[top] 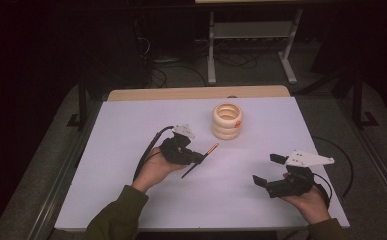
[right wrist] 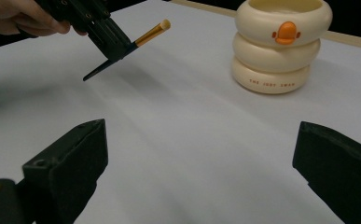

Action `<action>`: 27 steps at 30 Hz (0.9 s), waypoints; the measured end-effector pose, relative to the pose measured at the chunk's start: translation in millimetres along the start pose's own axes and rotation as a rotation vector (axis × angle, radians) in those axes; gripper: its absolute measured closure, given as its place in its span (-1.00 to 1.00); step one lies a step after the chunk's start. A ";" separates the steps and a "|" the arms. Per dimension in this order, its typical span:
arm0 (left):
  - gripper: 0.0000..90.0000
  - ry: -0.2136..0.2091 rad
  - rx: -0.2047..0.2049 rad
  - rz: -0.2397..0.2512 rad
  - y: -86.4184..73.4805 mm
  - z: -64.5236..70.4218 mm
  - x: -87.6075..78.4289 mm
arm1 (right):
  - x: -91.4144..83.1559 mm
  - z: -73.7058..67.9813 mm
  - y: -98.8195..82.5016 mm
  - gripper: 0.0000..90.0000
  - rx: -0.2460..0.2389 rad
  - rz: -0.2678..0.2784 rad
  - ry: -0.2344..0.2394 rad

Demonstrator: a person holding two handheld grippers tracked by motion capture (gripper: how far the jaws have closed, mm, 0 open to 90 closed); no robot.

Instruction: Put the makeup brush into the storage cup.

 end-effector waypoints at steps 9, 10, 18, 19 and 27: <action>0.85 -0.017 0.007 0.049 -5.7 3.9 -6.7 | 11.8 -12.0 12.1 -0.75 -0.010 0.000 0.050; 0.85 -0.019 0.004 0.055 -6.2 4.4 -7.1 | 12.8 -13.7 13.3 -0.71 -0.012 0.001 0.056; 0.85 -0.018 0.010 0.077 -9.6 6.4 -11.7 | 26.2 -25.4 24.7 -0.61 -0.012 0.000 0.097; 0.86 -0.018 0.013 0.078 -10.0 6.6 -12.1 | 27.9 -26.9 26.2 -0.59 -0.010 0.002 0.099; 0.85 -0.019 0.017 0.097 -12.2 8.4 -15.5 | 40.3 -34.3 40.0 -0.51 -0.011 0.020 0.129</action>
Point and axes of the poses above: each handheld gripper's, and its own axes: x roughly forward along the jaws, y roughly out of its top, z roughly to its right, the point moved 10 cm from there along x, roughly forward along the jaws, and after that the axes turned 14 degrees about -z, right-handed, at the moved point
